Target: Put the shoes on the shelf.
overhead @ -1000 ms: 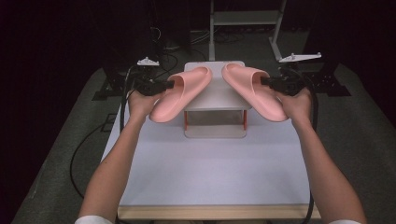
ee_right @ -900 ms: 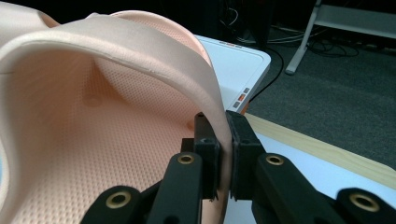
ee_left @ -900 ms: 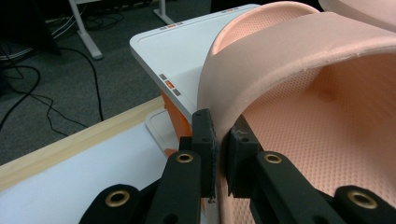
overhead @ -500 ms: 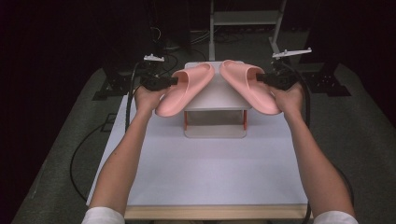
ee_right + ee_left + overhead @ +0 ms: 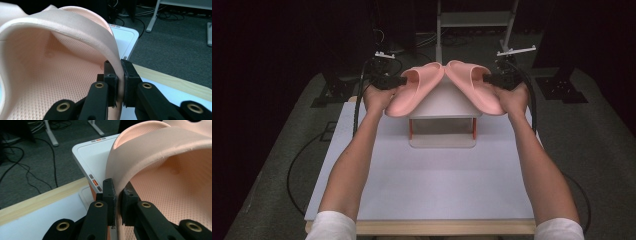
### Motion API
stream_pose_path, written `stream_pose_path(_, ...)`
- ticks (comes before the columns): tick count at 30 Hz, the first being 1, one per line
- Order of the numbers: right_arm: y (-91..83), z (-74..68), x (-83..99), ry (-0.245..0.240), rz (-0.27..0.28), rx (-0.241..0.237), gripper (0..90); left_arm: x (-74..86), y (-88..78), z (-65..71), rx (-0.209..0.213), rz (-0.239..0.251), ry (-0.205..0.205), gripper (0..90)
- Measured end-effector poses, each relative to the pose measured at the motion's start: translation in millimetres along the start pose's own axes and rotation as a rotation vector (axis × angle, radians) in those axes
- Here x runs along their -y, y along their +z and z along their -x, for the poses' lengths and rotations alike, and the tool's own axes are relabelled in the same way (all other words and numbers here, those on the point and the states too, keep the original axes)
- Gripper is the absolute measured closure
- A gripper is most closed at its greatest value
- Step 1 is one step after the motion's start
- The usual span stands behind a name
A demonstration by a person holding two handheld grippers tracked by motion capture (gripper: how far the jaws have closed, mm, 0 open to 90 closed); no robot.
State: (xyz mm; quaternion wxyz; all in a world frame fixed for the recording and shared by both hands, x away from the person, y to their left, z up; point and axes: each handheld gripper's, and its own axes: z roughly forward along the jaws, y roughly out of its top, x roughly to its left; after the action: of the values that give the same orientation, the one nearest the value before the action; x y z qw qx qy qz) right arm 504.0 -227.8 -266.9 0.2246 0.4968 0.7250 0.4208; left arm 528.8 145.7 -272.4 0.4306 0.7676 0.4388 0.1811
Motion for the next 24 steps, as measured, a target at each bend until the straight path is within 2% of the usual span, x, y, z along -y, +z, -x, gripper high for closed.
stream_pose_path(9, 15.0, -7.4, -12.3, -0.011, -0.014, 0.045, 83.6, -0.8, 14.3, -4.3, -0.044, -0.014, -0.034, 83.9)
stream_pose_path(15, 23.9, -4.2, -11.2, 0.006, -0.028, 0.065, 83.4, -2.1, 17.5, -5.6, -0.067, -0.005, -0.059, 83.9)
stream_pose_path(17, 26.8, -2.6, -10.4, 0.017, -0.03, 0.074, 83.4, -2.7, 18.8, -4.3, -0.076, -0.003, -0.06, 83.9)
stream_pose_path(23, 35.5, -3.0, -8.7, 0.042, -0.046, 0.106, 82.6, -6.5, 23.2, 9.1, -0.12, -0.016, -0.023, 82.7)
stream_pose_path(24, 35.8, -3.5, -8.6, 0.043, -0.044, 0.11, 82.4, -6.7, 23.7, 10.3, -0.118, -0.016, -0.032, 82.1)
